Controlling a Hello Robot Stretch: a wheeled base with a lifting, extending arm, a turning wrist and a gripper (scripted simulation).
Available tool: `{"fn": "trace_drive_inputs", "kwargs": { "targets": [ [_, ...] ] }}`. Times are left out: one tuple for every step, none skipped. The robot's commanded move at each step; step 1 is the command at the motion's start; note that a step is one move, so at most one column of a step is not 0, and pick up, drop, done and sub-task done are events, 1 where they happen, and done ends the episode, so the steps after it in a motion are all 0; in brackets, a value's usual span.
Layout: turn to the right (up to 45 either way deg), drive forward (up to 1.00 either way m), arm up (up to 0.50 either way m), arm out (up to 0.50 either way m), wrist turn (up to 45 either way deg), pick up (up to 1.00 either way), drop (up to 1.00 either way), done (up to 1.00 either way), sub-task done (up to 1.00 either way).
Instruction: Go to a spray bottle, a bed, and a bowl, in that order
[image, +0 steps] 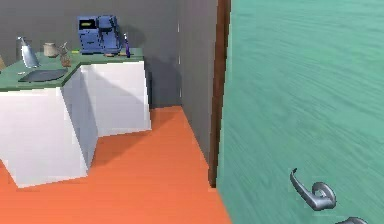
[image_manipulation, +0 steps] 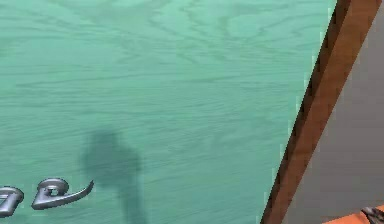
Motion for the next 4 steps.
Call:
{"fn": "trace_drive_inputs", "kwargs": {
  "targets": [
    [-9.0,0.00,0.00,0.00,0.0,0.00,0.00,0.00,0.00],
    [0.0,0.45,0.00,0.00,0.0,0.00,0.00,0.00,0.00],
    [-18.0,0.00,0.00,0.00,0.0,0.00,0.00,0.00,0.00],
    [-3.0,0.00,0.00,0.00,0.0,0.00,0.00,0.00,0.00]
  ]
}}
